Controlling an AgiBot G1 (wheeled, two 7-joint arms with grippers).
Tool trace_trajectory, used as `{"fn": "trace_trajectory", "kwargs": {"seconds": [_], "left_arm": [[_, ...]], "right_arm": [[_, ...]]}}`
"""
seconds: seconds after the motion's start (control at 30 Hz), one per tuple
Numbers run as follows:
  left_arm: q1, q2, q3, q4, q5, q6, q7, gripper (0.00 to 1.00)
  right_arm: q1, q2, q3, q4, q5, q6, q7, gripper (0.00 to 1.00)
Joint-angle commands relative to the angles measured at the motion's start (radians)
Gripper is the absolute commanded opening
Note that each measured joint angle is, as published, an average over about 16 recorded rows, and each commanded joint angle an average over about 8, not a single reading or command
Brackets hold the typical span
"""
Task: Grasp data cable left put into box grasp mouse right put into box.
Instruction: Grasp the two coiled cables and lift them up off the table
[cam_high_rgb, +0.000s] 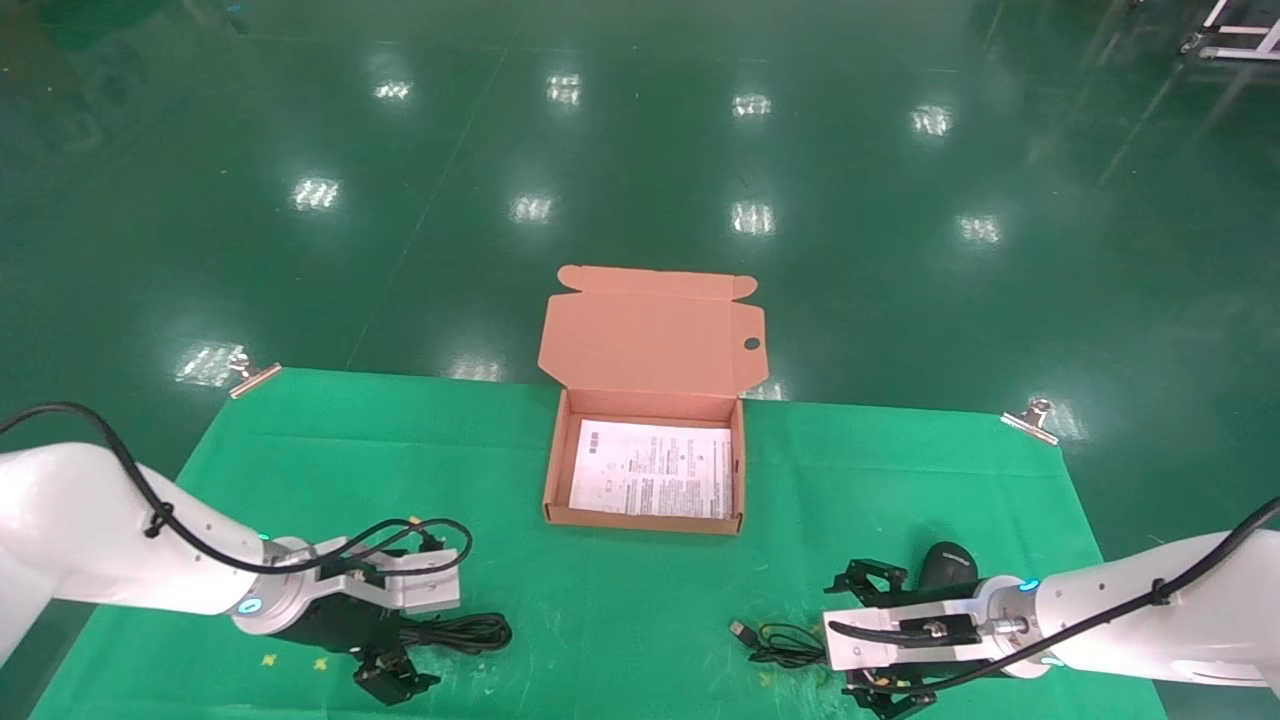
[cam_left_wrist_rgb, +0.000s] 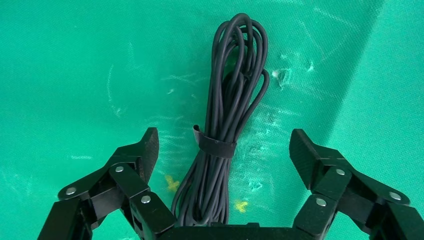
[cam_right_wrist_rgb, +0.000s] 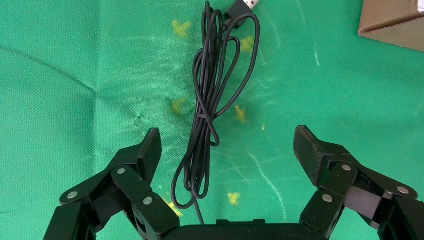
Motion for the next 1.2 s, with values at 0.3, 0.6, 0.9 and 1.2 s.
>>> {"fn": "trace_trajectory", "kwargs": {"seconds": [0.3, 0.6, 0.9, 1.2], "left_arm": [[0.0, -0.004, 0.0, -0.014, -0.001, 0.006, -0.005, 0.0], [0.0, -0.005, 0.0, -0.02, -0.001, 0.008, -0.007, 0.0], [0.001, -0.006, 0.0, -0.023, -0.001, 0.009, -0.008, 0.0], [0.001, -0.007, 0.0, -0.025, -0.001, 0.01, -0.009, 0.0]], "right_arm": [[0.001, 0.007, -0.003, 0.015, -0.004, -0.006, 0.004, 0.0], [0.001, 0.01, -0.004, 0.021, -0.007, -0.008, 0.006, 0.0], [0.001, 0.011, -0.005, 0.024, -0.008, -0.009, 0.007, 0.0], [0.001, 0.011, -0.005, 0.026, -0.008, -0.01, 0.007, 0.0]]}}
